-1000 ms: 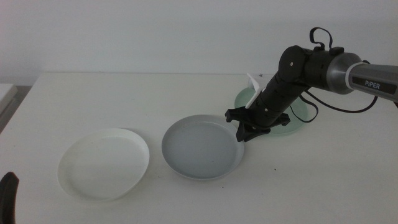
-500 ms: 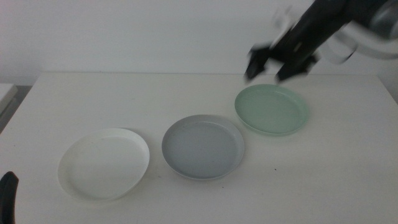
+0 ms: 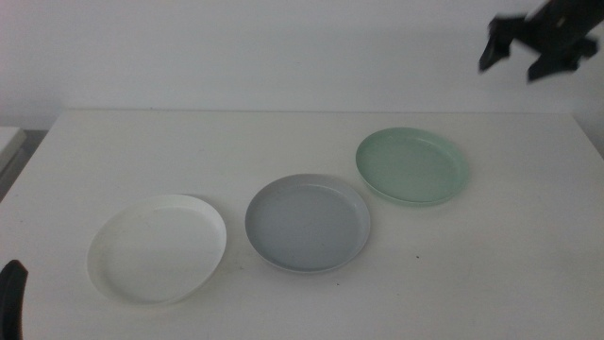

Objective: Stack the three bowls on top of each other.

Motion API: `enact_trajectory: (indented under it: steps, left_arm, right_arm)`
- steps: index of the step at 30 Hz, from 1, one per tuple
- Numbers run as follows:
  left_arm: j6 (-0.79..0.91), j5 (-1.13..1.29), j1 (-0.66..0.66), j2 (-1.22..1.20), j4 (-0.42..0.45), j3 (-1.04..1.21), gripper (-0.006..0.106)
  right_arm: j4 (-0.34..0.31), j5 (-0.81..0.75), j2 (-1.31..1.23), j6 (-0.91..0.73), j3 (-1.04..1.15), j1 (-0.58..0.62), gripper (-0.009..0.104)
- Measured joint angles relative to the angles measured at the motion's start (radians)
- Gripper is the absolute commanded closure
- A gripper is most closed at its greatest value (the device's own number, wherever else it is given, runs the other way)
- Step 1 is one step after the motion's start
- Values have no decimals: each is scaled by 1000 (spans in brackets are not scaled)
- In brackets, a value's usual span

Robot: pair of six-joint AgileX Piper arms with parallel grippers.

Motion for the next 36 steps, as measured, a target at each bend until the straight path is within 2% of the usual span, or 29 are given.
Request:
enact_trajectory:
  steps: [9, 14, 19, 22, 23, 27, 32, 36]
  left_arm:
    - [0, -1, 0, 0, 0, 0, 7]
    - [0, -1, 0, 0, 0, 0, 7]
    - [0, -2, 0, 0, 0, 0, 7]
    - [0, -4, 0, 0, 0, 0, 7]
    - [0, -4, 0, 0, 0, 0, 7]
    - [0, -6, 0, 0, 0, 0, 7]
    - [0, -8, 0, 0, 0, 0, 7]
    - [0, -8, 0, 0, 0, 0, 7]
  right_arm:
    - [32, 6, 196, 12, 0, 12, 21]
    - [25, 6, 255, 23, 0, 47, 24]
    - [-10, 6, 269, 40, 26, 93, 28]
    - [-33, 6, 274, 44, 56, 107, 40]
    - [-40, 8, 276, 44, 62, 108, 48]
    - [-84, 6, 274, 44, 83, 108, 98]
    - [-100, 2, 243, 52, 95, 93, 96]
    - [-105, 7, 122, 22, 113, 74, 96]
